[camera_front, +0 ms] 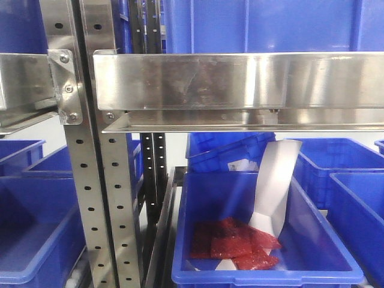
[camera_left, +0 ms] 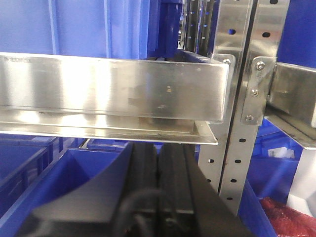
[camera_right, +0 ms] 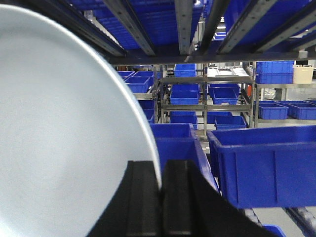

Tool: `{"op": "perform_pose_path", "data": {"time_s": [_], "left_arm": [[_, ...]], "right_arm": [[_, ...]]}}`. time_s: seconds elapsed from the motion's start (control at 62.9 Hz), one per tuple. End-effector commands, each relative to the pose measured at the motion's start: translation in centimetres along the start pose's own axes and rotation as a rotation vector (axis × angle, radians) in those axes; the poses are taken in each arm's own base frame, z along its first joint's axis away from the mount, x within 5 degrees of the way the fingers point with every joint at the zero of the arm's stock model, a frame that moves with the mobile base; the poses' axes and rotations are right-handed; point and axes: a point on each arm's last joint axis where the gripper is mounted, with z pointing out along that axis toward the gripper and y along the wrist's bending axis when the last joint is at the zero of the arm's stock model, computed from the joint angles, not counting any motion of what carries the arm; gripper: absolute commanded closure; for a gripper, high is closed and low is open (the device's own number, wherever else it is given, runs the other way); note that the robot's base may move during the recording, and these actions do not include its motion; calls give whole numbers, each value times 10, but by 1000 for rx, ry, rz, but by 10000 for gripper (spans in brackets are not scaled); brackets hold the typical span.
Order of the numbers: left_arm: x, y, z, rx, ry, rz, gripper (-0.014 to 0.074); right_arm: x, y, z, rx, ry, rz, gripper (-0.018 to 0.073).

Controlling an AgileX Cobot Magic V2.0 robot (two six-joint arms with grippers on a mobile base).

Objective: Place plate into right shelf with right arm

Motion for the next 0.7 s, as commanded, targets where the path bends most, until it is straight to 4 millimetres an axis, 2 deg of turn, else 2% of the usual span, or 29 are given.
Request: {"op": "perform_pose_path", "data": {"time_s": [0.0, 0.143, 0.286, 0.445, 0.557, 0.684], "left_arm": [[-5, 1, -1, -12, -89, -15, 724], [-5, 1, -1, -12, -89, -15, 724], [-5, 1, -1, -12, -89, -15, 724], [-5, 1, -1, -12, -89, -15, 724], [-5, 1, -1, -12, -89, -15, 724], [-5, 1, -1, -12, -89, -15, 724]], "right_arm": [[-32, 1, 27, 1, -113, 14, 510], [-46, 4, 71, -5, -106, 16, 510], [-46, 11, 114, -35, -82, 25, 510], [-25, 23, 159, -72, -18, 34, 510], [-7, 29, 180, -87, 7, 36, 498], [11, 31, 195, -87, 39, 35, 362]]}}
